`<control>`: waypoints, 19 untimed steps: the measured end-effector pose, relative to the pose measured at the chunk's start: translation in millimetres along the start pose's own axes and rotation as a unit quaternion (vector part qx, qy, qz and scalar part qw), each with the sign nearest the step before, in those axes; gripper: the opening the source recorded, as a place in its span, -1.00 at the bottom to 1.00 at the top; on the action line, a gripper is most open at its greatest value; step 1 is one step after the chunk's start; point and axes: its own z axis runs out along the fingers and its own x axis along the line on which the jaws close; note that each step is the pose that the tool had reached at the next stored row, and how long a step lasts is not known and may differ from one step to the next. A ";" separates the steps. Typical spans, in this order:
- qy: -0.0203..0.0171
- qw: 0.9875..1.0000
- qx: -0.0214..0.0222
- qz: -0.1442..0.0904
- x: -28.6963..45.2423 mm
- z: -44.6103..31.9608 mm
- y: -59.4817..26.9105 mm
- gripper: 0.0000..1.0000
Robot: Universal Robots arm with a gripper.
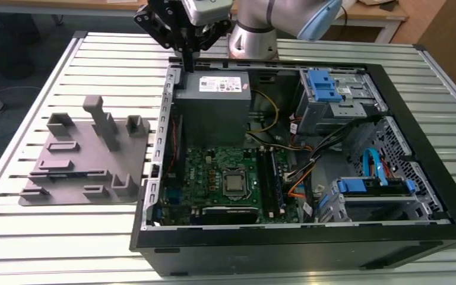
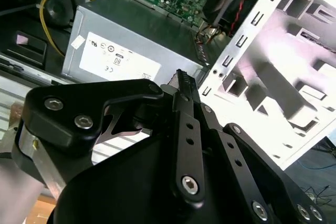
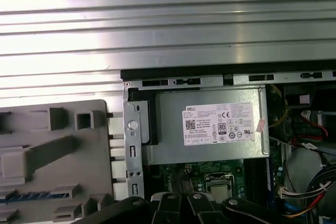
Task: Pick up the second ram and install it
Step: 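Reach for the second ram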
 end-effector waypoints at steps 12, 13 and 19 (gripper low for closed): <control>0.000 1.000 0.000 0.000 18.2 0.2 -1.4 -0.85; 0.000 1.000 0.000 0.000 19.8 0.2 -1.5 -0.85; 0.000 1.000 0.000 0.000 28.5 0.4 -2.2 -0.85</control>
